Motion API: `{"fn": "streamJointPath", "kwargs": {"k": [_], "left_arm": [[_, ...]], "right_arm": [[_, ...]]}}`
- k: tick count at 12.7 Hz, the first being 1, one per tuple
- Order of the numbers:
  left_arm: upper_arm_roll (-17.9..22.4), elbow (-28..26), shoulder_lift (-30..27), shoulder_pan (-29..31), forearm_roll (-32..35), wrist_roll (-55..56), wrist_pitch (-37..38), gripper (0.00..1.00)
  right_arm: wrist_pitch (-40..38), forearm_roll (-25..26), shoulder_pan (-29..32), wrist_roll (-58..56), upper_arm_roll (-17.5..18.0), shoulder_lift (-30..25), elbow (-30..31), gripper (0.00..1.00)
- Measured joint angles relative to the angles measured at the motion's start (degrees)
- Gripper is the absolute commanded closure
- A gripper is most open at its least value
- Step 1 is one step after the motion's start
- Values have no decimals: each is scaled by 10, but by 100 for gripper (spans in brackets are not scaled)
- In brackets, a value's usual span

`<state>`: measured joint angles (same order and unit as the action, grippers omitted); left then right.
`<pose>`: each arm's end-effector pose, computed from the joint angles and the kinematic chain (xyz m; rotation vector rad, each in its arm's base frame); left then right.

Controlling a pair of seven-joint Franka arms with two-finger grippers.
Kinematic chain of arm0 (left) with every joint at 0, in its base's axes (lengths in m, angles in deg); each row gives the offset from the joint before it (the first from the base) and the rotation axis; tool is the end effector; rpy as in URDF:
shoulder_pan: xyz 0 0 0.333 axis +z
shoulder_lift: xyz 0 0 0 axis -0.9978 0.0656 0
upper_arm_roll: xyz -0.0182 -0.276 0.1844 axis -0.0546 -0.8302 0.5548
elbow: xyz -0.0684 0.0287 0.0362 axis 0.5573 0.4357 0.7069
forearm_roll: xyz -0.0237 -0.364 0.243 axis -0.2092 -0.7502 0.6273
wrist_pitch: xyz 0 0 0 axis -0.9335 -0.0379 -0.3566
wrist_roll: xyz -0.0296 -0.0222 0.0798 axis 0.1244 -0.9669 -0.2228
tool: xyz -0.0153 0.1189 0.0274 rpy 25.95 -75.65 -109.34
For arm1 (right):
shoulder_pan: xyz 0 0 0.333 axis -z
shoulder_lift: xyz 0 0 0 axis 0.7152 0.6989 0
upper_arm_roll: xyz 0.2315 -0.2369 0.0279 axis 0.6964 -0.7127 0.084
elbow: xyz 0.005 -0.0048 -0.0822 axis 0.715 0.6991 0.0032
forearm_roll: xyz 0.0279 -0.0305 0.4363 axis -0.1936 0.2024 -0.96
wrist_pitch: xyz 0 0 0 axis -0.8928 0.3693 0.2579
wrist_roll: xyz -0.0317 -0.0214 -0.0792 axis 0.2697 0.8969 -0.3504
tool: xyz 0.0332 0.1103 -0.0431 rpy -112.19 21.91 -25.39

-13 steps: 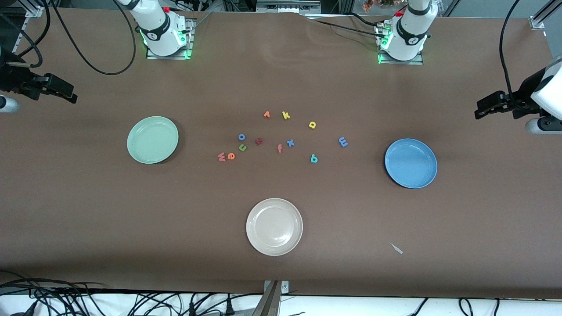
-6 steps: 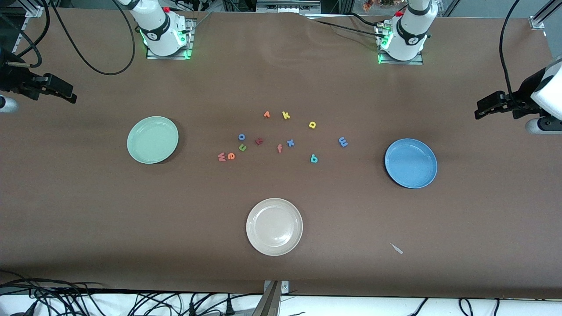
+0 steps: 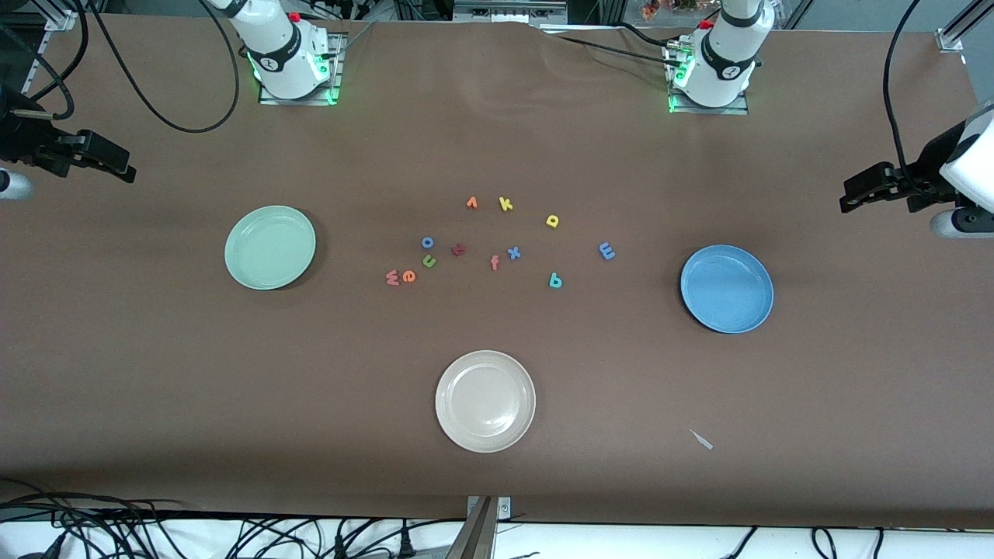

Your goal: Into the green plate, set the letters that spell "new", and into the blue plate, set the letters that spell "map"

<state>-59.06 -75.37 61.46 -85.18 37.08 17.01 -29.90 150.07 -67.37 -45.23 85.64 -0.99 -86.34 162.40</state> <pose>0.6202 0.0004 0.5983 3.1227 0.0567 -0.1495 0.5871 -0.0135 0.6025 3.1300 -0.1194 -0.1229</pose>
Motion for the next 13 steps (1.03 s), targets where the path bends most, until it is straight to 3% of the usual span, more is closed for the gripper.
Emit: {"fn": "streamJointPath", "kwargs": {"k": [13], "left_arm": [[0, -4, 0, 0, 0, 0, -3, 0]], "right_arm": [[0, 0, -2, -7, 3, 5, 0, 0]]}}
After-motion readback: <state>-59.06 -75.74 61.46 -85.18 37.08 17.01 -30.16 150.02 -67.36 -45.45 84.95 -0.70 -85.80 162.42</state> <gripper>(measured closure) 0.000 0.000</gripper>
